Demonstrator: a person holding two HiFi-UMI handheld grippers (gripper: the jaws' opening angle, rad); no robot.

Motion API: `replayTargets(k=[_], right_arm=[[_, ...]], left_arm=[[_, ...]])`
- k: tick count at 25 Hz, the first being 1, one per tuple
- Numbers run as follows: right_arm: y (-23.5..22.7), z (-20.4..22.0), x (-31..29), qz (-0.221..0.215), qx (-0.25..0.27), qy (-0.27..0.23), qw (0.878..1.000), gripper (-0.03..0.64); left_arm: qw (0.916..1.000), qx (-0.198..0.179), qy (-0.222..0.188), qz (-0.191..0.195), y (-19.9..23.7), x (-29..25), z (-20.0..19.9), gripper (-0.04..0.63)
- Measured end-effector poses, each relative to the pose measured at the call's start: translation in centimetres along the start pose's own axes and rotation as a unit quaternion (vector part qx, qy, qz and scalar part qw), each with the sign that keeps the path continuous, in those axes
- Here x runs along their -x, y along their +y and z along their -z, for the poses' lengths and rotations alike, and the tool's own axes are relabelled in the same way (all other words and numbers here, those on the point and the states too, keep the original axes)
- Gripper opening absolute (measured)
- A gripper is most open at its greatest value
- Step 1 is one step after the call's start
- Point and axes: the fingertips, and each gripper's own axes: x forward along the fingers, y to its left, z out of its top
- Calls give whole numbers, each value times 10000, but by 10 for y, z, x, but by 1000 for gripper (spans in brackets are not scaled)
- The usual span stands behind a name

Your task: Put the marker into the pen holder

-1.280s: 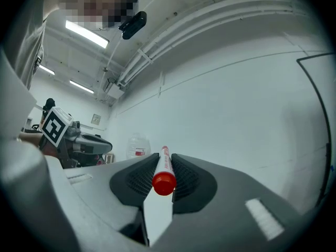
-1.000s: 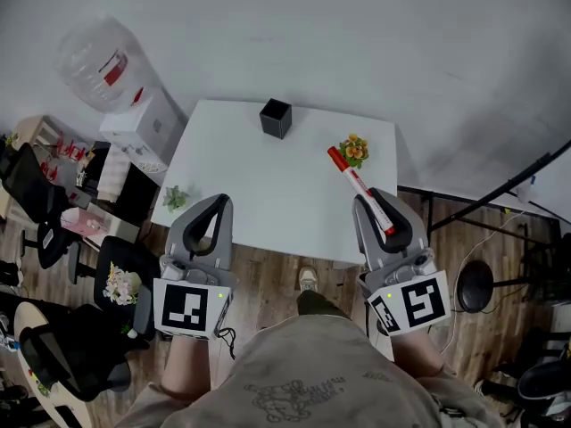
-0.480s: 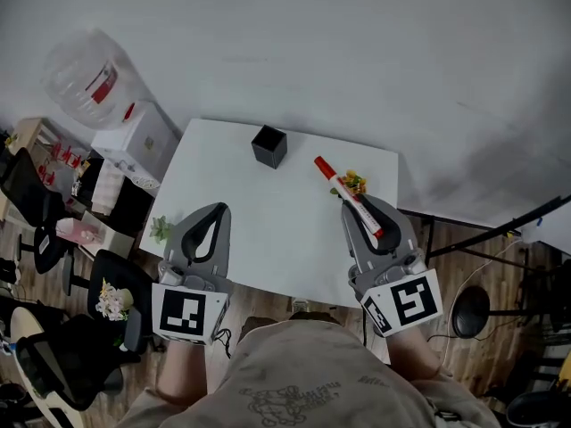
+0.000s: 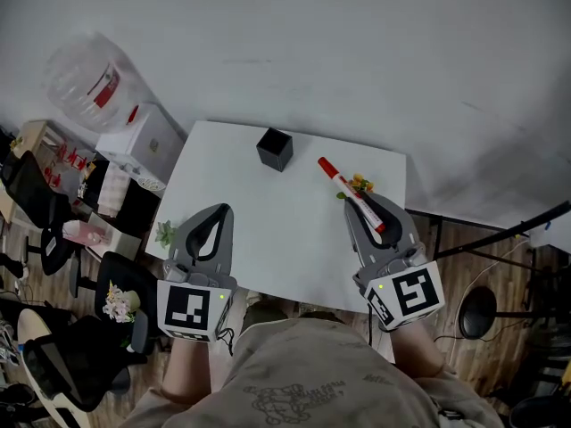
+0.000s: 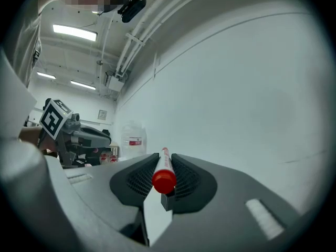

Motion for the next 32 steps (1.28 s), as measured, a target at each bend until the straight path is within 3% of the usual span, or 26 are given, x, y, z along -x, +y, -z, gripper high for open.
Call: replayTargets(k=[13, 23, 28, 32], right_arm=[[10, -1, -49, 467, 76, 206, 9987, 101], [36, -4, -101, 989, 165, 442, 9940, 101], [48, -2, -124, 1076, 603, 708, 9898, 101], [53, 5, -138, 1023, 594, 975, 9882, 101]], left_arm=[[9969, -142, -303, 706, 46, -38, 4, 0], [9872, -352, -471, 1483, 97, -74, 8, 0], [9825, -331, -466, 1773, 113, -91, 20, 0], [9806, -302, -481, 1876, 121, -99, 23, 0]])
